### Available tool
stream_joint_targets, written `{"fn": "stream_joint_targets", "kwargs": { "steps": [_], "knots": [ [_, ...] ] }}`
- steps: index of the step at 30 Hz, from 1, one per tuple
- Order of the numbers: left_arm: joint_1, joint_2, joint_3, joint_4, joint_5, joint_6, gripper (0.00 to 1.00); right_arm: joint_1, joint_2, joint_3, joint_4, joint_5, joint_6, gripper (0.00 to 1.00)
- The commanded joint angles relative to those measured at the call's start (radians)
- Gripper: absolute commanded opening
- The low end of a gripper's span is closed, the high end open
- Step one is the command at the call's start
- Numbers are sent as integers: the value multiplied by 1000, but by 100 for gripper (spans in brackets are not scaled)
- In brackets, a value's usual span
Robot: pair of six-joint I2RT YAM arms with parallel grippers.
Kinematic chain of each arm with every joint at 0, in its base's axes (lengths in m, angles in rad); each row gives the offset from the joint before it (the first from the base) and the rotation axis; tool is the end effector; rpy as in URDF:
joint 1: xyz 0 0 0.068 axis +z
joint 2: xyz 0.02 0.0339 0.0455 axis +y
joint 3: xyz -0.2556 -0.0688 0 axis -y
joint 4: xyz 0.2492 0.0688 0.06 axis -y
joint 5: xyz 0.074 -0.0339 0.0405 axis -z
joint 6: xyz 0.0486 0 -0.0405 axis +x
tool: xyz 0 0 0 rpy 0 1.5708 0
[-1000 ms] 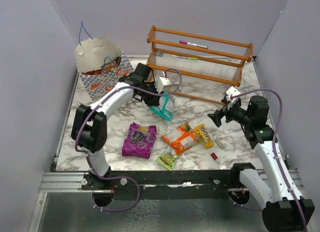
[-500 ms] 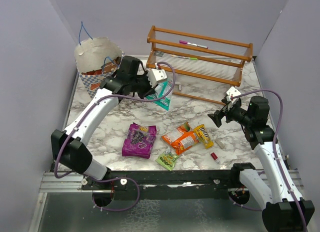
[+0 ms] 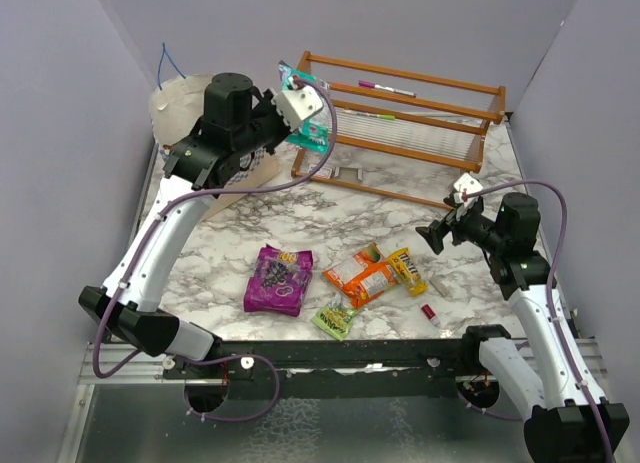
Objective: Place the snacks into the paper bag
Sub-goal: Pick up the snack from the center of the board, then place the snack in the paper bag.
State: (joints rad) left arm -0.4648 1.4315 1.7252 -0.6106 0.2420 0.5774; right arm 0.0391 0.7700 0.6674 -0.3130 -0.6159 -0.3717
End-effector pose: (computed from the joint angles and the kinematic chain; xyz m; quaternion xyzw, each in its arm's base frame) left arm 0.2816 -0.1542 0.4584 0.4616 0.6619 -0.0648 0.5870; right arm 0.1933 0.0357 0.2797 -0.3249 0.7478 0.1643 0.5552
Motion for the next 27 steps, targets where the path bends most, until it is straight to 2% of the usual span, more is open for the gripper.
{"fn": "stream_joint_targets", "kwargs": {
  "steps": [1,7,13,27],
  "knots": [
    [-2,-5,112,77,-165,-9,0,-5,-17,-11,15,-13,-15,100],
    [33,23,211,89,-284,8,0,-5,-21,-10,15,-17,-14,99],
    [193,56,281,89,-255,-17,0,-5,-24,-10,14,-20,-14,99],
    [448,73,183,70,-244,115,0,-6,-22,-11,14,-19,-15,99]
  ]
}}
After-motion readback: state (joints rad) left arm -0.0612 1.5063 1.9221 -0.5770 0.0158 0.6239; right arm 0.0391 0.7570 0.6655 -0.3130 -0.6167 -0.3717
